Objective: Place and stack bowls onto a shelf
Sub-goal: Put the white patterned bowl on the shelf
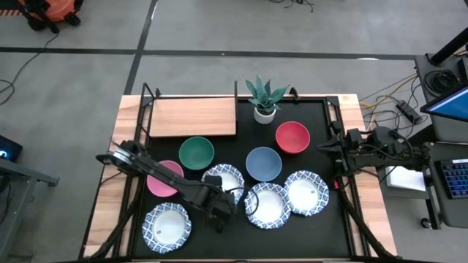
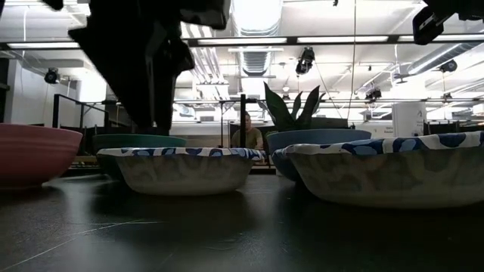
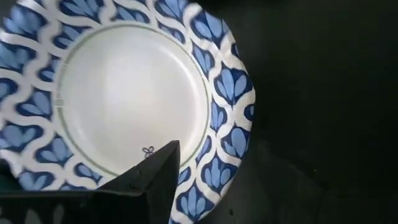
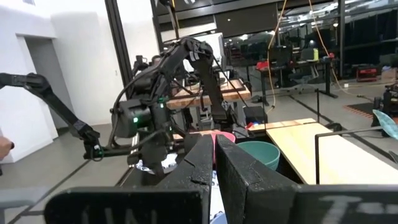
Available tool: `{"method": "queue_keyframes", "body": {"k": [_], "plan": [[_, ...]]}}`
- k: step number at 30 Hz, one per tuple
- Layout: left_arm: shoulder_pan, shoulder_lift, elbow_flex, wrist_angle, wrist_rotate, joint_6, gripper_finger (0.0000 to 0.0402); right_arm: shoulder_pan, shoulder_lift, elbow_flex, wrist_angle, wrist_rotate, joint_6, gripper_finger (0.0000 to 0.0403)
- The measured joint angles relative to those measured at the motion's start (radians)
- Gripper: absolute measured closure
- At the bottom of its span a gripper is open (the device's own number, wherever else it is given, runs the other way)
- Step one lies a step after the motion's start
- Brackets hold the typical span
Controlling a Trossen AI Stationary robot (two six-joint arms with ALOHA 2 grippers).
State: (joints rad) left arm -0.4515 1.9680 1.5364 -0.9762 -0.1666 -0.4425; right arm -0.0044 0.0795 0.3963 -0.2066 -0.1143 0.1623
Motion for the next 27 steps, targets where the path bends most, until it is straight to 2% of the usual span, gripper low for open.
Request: {"method": "queue_keyframes", "body": {"k": [5,11,27], "plan": [[-0.003,0.028,-0.001,0.038,0.038,-0.015,0.0224,0.000,0.000,-0.001,0.000,0.000,-0.002,0.0394],[-0.013,0.037,-0.008,0.048,0.036,-0.048,0.0236,0.000,0.000,-0.008,0.001,0.002,-0.003,0.0394],[-0.020,0.039,-0.021,0.061,0.023,-0.083,0.0237,0.000,0.000,-0.008,0.002,0.002,-0.009,0.0394]]}}
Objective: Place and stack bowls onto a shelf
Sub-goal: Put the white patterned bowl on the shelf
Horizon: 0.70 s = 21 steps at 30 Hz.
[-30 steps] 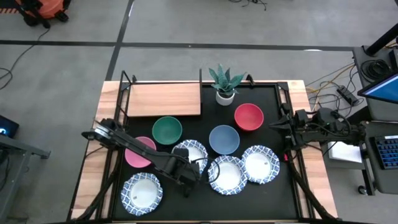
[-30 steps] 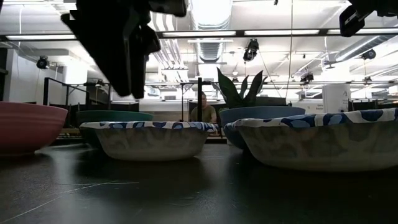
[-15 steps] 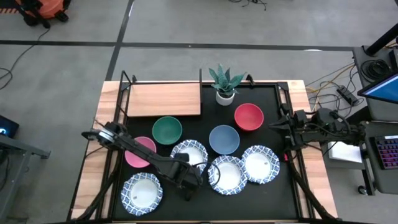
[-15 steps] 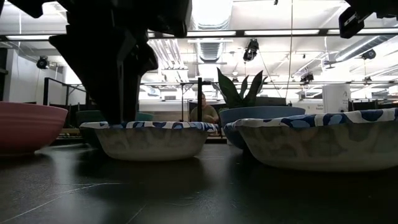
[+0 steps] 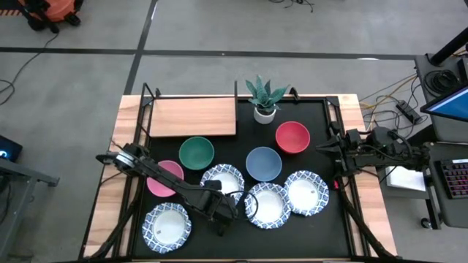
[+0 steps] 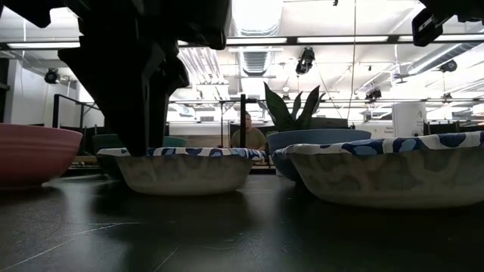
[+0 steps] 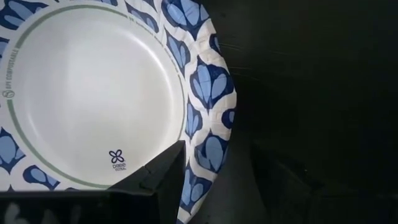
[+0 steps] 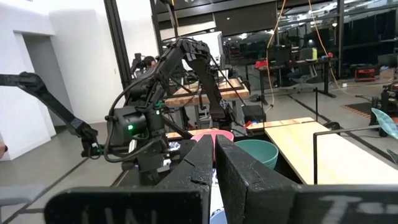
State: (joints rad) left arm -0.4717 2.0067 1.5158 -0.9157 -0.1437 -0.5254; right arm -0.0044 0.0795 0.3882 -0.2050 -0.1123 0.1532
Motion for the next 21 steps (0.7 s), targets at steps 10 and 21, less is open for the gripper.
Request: {"method": "queue_keyframes", "body": {"k": [10,21], "plan": [[0.000,0.005,-0.037,0.055,-0.005,-0.003,0.0246,0.000,0.000,0.000,0.000,0.000,0.000,0.0394],[-0.001,0.005,-0.043,0.063,-0.004,0.002,0.0322,0.000,0.000,0.000,0.000,0.000,0.000,0.0394]]}}
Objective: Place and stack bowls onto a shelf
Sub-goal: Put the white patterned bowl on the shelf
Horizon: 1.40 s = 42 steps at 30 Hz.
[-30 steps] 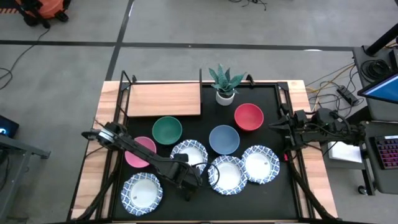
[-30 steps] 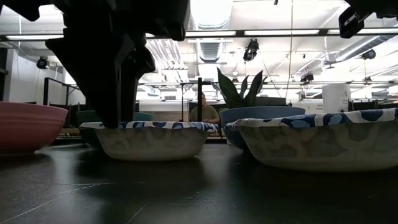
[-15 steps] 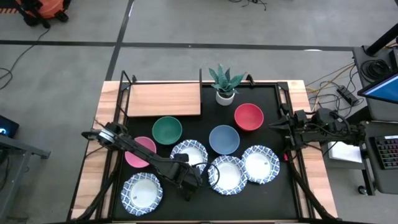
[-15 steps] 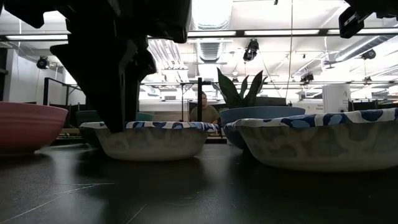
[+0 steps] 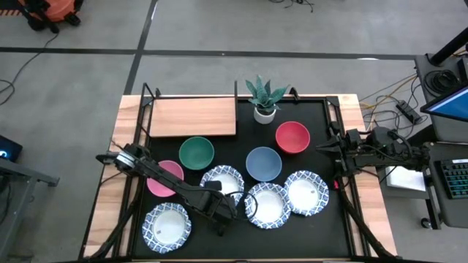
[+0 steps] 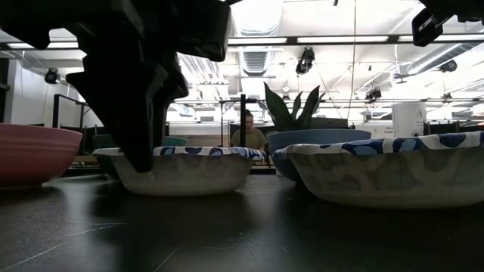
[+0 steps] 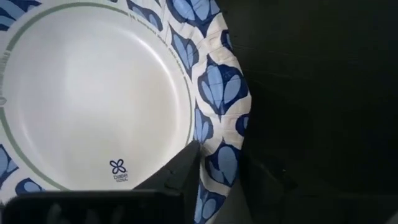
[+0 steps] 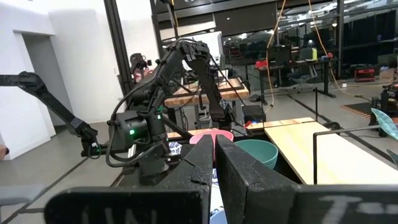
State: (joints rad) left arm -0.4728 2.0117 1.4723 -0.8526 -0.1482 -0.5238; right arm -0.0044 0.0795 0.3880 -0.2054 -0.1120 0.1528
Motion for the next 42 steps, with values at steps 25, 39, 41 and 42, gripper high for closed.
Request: {"method": "queue_keyframes", "body": {"k": [25,39,41,42], "plan": [[-0.055,-0.051,0.216,-0.328,0.003,0.082,0.0400,0.000,0.000,-0.016,0.001,0.002,0.004,0.0394],[-0.073,-0.078,0.612,-0.706,-0.361,0.238,0.0400,0.000,0.000,-0.034,0.008,0.010,0.012,0.0394],[-0.058,-0.103,0.602,-0.710,-0.376,0.270,0.0400,0.000,0.000,-0.034,0.009,0.010,0.012,0.0394],[-0.050,-0.121,0.585,-0.715,-0.397,0.271,0.0400,0.000,0.000,-0.035,0.008,0.010,0.012,0.0394]]}}
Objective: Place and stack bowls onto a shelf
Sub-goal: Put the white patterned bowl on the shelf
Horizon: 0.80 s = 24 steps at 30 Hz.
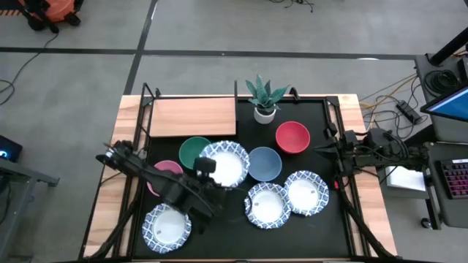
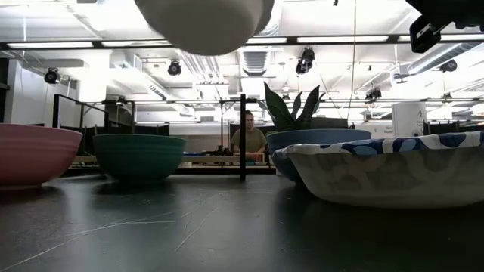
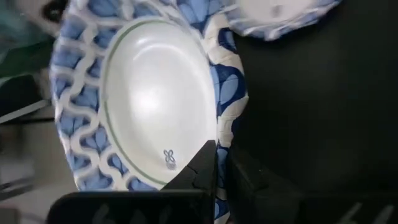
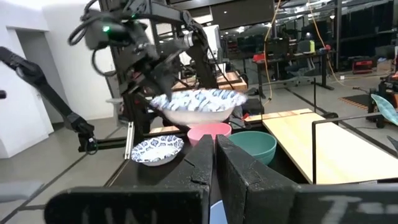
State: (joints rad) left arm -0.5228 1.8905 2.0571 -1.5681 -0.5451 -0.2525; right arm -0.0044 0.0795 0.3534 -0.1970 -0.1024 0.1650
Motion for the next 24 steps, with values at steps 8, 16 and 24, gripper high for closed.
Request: {"method": "queue_keyframes", "body": {"k": [8,16,24], "plan": [[0.135,-0.259,-0.325,0.022,-0.103,-0.056,0.0400,0.000,0.002,-0.008,0.000,0.000,-0.001,0.0394],[0.436,-0.508,-0.728,0.369,-0.101,0.000,0.0400,0.000,0.002,-0.008,0.001,0.026,-0.009,0.0394],[0.772,-0.535,-0.945,0.443,-0.037,-0.072,0.0400,-0.001,0.002,-0.008,0.000,0.027,-0.009,0.0394]]}}
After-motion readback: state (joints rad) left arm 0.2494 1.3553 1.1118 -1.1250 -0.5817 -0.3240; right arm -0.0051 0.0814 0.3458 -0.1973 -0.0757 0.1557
